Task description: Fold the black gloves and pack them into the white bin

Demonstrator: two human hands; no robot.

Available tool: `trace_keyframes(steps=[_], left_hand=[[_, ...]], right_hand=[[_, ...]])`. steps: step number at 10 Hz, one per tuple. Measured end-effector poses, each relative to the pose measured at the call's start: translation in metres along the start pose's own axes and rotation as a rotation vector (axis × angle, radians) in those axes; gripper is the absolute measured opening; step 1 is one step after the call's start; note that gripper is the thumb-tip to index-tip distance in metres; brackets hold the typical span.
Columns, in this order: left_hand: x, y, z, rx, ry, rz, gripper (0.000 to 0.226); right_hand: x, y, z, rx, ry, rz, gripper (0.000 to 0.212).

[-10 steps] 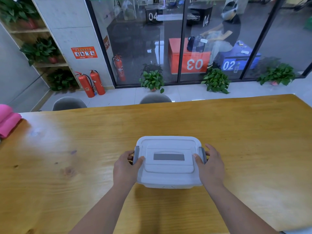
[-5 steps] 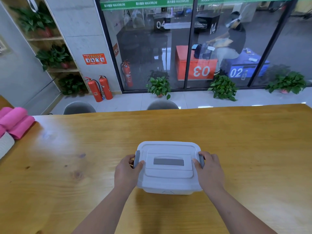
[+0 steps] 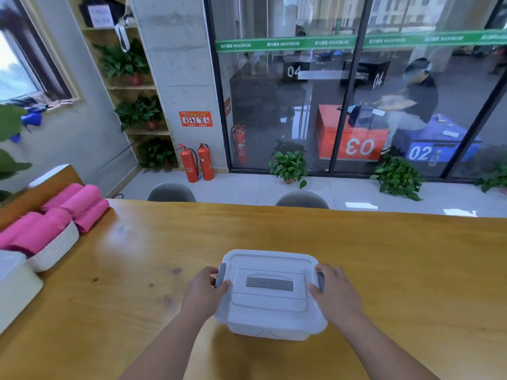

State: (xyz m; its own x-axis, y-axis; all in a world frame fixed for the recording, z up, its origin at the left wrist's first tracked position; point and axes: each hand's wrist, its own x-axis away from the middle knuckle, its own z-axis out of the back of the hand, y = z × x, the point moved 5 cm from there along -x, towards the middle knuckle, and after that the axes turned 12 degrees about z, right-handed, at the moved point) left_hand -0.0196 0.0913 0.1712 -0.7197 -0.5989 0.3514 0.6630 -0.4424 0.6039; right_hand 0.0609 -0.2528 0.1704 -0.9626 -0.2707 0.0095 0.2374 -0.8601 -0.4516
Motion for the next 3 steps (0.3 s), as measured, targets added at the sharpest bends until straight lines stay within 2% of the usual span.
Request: trace_keyframes(steps=[2, 3], left_hand=[[-0.028, 0.012, 0.040, -0.010, -0.004, -0.045, 0.052], [-0.036, 0.039, 0.062, 0.039, 0.000, -0.123, 0.050]], right_hand=[[-0.031, -0.040, 0.010, 0.105, 0.012, 0.068, 0.050], [-0.055, -0.075, 0.020, -0.041, 0.020, 0.134, 0.049]])
